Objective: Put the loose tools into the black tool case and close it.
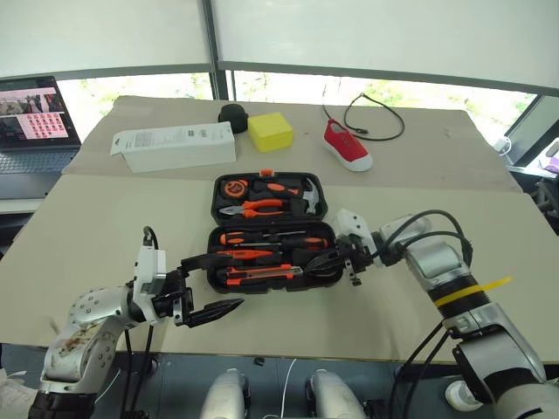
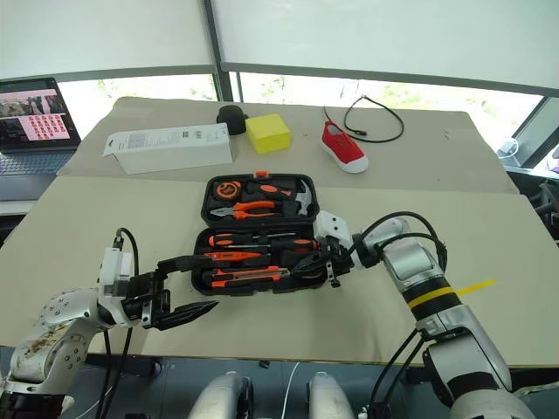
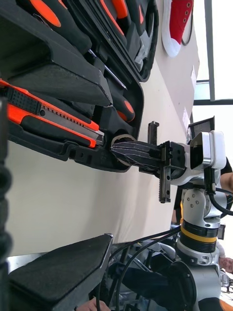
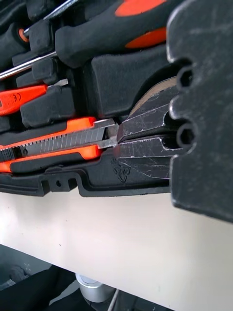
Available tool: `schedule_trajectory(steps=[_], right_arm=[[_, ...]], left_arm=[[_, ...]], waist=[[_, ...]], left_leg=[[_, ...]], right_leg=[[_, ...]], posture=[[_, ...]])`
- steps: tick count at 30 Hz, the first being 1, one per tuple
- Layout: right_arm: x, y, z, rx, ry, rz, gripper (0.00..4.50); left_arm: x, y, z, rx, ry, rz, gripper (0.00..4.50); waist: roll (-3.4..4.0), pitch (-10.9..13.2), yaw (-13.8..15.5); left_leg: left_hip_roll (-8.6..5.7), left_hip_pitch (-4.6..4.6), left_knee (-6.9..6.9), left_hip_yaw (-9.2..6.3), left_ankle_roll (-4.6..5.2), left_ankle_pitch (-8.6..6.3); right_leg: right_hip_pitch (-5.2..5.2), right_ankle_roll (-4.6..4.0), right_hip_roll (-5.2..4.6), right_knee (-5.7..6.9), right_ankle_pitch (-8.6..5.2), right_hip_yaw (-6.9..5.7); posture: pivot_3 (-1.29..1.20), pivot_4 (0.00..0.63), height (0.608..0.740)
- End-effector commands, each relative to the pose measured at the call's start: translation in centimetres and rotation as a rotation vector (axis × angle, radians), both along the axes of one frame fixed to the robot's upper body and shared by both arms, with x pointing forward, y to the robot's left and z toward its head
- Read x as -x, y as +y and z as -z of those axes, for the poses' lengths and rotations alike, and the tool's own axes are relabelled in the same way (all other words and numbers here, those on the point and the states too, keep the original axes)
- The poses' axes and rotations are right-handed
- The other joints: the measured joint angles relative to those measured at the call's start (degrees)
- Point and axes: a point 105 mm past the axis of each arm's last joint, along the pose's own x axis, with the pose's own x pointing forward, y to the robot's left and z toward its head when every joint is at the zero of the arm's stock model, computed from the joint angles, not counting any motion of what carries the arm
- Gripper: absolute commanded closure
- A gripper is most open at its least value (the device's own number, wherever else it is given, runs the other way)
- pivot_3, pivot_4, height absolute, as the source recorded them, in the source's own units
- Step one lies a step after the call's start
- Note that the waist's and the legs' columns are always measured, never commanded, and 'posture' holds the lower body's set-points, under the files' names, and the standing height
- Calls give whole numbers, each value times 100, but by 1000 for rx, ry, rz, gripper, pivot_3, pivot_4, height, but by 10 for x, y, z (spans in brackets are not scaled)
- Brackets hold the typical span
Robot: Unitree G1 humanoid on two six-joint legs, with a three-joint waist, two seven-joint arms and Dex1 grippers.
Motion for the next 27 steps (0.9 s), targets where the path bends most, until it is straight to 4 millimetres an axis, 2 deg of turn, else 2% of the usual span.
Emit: schedule_trajectory(steps=[1,7,10,15,24,27], right_arm=[[-3,-15,9,40,19,41,4467],[2,-22,-23,-86,9,5,4467],[3,-26,-27,-92,-10,14,4467],[2,-36,-12,-4,-5,40,4467],[-11,-34,0,35,-38,120,4467],[-9,-33,2,43,-44,97,4467]], left_arm=[[3,2,-7,-14,-32,-8,0],[4,3,-8,-20,-31,-21,0],[5,3,-8,-21,-30,-22,0],[3,2,-9,-22,-30,-18,0],[1,3,-13,-28,-33,-11,0],[2,3,-13,-27,-31,-12,0]], waist=[[0,0,0],[0,1,30],[0,1,11],[0,1,-5],[0,1,-1],[0,1,8]], left_leg=[[0,5,0,0,0,0],[-3,2,0,0,0,0],[-2,-7,0,-5,0,0],[1,-7,-2,-3,0,0],[-2,-7,-2,6,0,0],[-2,-6,-2,7,0,0]], right_leg=[[4,0,0,0,0,0],[3,1,-5,0,0,0],[-6,1,-5,-1,0,1],[-8,0,0,-1,0,1],[-6,1,-2,-1,0,1],[-5,1,-2,-1,0,1]], posture=[[0,150,740],[0,150,740],[0,150,740],[0,150,740],[0,150,740],[0,150,740]])
